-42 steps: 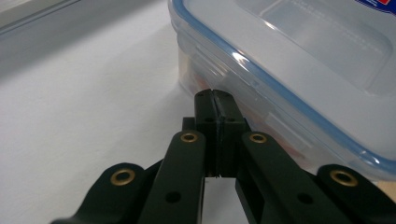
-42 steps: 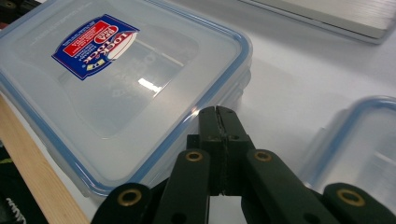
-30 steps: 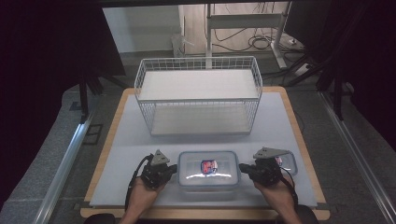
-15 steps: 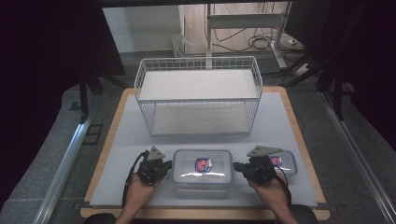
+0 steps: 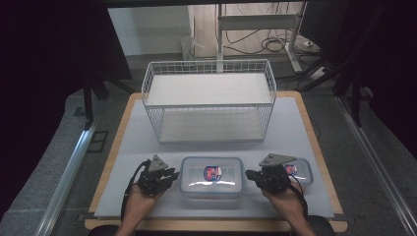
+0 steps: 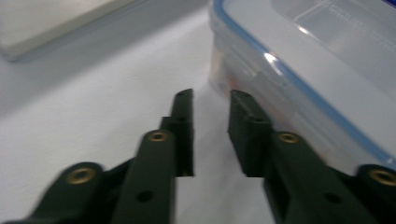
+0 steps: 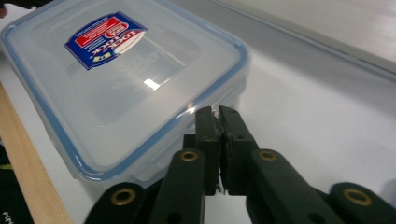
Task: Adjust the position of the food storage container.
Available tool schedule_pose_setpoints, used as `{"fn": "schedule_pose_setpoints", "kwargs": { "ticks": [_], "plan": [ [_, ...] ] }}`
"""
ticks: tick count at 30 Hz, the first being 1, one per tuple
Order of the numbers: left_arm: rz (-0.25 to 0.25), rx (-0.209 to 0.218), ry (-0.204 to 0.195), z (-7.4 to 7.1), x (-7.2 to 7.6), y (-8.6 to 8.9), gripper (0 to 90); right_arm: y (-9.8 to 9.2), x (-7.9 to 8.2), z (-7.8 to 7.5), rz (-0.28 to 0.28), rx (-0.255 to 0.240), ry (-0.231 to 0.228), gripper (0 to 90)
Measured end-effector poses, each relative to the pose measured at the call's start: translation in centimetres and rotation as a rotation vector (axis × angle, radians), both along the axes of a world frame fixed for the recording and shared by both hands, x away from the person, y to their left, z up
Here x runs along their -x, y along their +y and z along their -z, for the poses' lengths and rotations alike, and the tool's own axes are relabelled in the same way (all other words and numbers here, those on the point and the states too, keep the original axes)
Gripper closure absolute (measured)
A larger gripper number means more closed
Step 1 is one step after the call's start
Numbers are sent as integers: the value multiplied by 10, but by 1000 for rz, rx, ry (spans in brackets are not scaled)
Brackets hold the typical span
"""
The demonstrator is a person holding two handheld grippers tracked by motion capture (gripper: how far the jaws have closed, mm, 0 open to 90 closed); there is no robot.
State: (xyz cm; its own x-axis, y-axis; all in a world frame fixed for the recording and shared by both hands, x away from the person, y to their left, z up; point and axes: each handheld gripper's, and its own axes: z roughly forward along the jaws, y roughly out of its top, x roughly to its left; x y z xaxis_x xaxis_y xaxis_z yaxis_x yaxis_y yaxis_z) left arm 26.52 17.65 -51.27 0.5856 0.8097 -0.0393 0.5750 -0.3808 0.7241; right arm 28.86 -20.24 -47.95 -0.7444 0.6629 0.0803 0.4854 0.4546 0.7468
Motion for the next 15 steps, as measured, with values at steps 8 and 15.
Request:
{"fn": "schedule_pose_setpoints", "kwargs": {
  "ticks": [8,15],
  "plan": [
    [-3,-14,-47,-3,16,19,329,-21,3,-5,41,-21,-34,664],
    [10,-23,-55,-4,23,19,135,-29,7,0,41,11,-24,425]
  ]
}}
